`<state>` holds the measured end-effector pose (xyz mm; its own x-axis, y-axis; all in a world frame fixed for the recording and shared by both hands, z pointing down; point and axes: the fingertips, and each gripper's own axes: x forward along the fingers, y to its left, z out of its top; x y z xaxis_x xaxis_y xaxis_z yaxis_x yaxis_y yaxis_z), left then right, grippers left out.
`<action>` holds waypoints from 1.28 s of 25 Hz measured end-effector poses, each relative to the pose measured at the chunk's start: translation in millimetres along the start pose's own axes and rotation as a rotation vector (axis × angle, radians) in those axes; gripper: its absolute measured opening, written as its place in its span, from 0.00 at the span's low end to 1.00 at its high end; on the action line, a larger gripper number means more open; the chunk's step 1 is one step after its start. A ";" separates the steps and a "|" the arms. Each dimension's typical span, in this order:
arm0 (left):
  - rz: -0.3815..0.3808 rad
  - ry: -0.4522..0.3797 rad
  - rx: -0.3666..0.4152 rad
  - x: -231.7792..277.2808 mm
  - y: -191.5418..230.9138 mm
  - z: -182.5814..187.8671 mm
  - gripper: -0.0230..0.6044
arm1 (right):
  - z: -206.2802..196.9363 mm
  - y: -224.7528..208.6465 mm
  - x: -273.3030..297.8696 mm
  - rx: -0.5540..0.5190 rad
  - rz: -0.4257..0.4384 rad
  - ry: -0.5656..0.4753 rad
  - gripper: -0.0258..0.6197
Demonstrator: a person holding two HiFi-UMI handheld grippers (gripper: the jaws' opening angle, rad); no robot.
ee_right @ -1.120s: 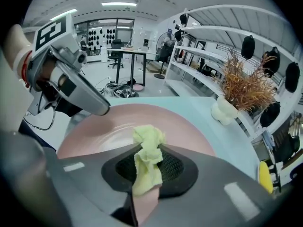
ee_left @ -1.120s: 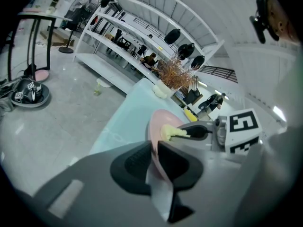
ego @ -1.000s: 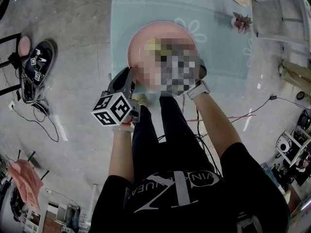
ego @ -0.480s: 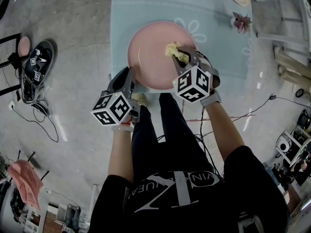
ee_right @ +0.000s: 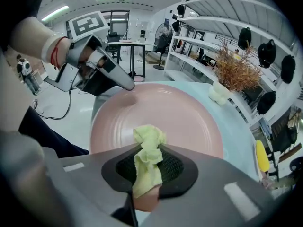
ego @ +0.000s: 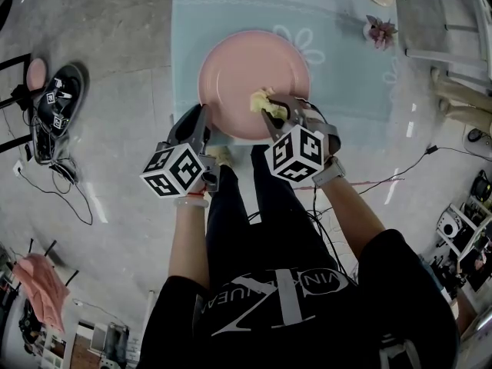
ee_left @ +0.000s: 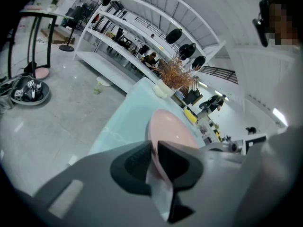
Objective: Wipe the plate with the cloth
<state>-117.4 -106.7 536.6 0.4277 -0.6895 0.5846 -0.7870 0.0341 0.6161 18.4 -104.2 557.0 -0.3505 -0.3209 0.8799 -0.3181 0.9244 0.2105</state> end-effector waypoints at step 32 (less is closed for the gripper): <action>0.001 -0.008 0.010 -0.3 0.1 -0.8 0.04 | 11.3 -20.8 9.7 0.005 -0.043 -0.031 0.16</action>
<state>-117.2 -105.9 536.9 0.4233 -0.6951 0.5810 -0.7919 0.0275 0.6100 11.7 -128.9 556.3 -0.3635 -0.3664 0.8565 -0.3380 0.9086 0.2452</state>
